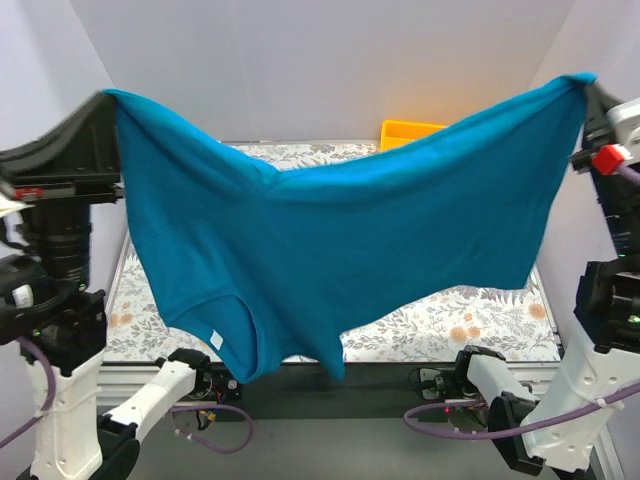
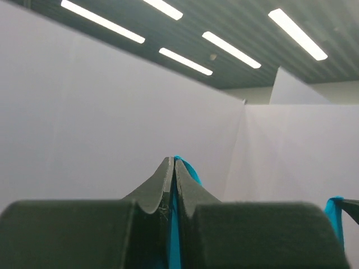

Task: Fold and stack the t-shirts

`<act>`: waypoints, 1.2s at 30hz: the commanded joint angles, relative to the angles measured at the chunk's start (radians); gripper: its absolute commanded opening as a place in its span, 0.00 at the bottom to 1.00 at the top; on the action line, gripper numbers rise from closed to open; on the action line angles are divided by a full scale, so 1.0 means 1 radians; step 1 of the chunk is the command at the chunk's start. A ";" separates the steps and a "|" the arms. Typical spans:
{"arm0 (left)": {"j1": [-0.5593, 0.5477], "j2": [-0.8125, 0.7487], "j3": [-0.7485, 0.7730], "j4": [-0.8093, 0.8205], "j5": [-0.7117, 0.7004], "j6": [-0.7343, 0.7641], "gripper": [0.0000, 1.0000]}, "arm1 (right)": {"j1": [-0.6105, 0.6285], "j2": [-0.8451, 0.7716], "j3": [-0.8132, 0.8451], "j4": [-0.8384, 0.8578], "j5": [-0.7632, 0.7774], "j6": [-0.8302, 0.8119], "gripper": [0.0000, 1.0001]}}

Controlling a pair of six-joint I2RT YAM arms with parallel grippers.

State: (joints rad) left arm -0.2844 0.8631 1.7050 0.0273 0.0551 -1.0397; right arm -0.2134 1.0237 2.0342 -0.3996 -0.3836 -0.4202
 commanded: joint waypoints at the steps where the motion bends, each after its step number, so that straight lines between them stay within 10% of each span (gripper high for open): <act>1: 0.004 -0.032 -0.201 -0.021 -0.081 0.015 0.00 | 0.002 -0.069 -0.242 0.022 -0.107 -0.008 0.01; 7: 0.005 0.022 -0.676 0.066 -0.182 0.012 0.00 | 0.002 -0.169 -0.857 0.220 -0.201 0.015 0.01; 12: 0.042 0.314 -0.775 0.186 -0.155 -0.022 0.00 | 0.017 -0.009 -1.149 0.502 -0.195 0.076 0.01; 19: 0.128 0.746 -0.566 0.168 -0.115 -0.106 0.00 | 0.209 0.370 -1.099 0.591 0.018 0.034 0.01; 36: 0.223 0.999 -0.340 0.117 0.015 -0.106 0.00 | 0.278 0.687 -0.873 0.599 0.203 0.077 0.01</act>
State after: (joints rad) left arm -0.0631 1.8629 1.3205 0.1402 0.0177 -1.1564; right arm 0.0666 1.7073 1.1088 0.1543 -0.2039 -0.3607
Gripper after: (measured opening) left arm 0.010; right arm 0.022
